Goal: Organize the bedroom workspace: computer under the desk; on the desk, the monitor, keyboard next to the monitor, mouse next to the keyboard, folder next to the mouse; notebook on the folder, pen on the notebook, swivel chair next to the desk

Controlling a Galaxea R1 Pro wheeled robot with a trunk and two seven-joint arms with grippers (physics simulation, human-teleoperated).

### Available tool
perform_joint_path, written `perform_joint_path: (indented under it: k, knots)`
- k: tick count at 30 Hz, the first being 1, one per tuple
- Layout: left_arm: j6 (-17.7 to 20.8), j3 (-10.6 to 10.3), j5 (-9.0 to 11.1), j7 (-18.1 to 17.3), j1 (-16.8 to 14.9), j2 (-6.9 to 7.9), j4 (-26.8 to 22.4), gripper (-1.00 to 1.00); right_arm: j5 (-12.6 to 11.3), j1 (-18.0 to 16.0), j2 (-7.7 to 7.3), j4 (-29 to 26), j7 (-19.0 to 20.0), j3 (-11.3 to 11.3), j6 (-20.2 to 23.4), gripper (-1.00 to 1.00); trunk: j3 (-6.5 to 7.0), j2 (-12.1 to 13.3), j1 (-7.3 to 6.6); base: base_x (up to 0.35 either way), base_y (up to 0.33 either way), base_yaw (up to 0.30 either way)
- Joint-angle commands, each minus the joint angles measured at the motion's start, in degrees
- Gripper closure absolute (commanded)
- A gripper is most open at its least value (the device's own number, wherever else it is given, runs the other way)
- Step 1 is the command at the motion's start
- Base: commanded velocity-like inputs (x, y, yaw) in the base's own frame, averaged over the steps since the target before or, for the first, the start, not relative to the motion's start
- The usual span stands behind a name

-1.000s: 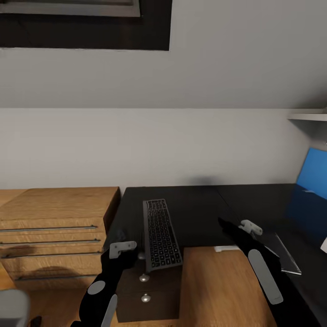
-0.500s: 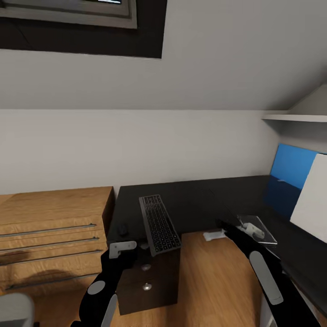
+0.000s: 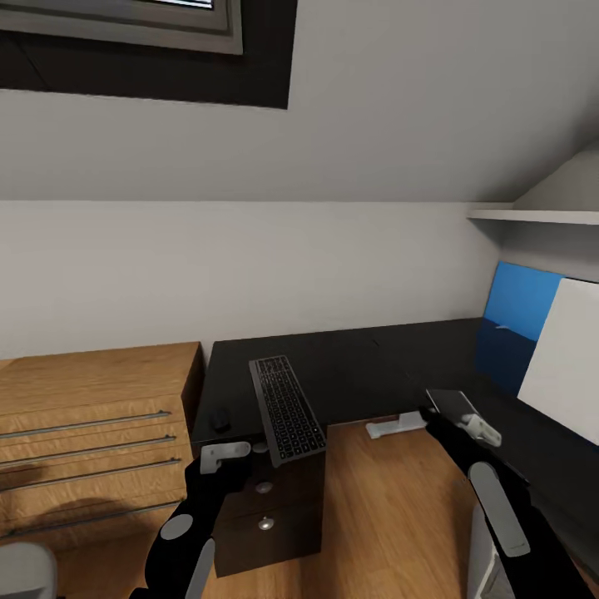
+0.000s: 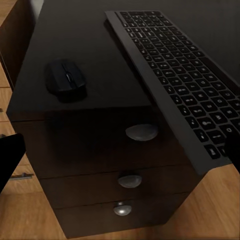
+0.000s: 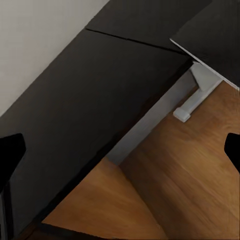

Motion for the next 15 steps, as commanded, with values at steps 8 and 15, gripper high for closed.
perform_joint_path:
  k: [8,15]
  knots:
    - [0.3,-0.1,0.1,0.3,0.0,0.01,-0.1,-1.0,-0.8,0.0,8.28,6.9,-0.5,0.4,-26.8,-1.0,-0.07,0.0,0.0,0.0,0.0,0.0]
    - [0.3,-0.1,0.1,0.3,0.0,0.01,-0.1,-1.0,-0.8,0.0,12.45,8.6,-0.5,0.3,-32.1,-1.0,-0.07,0.0,0.0,0.0,0.0,0.0]
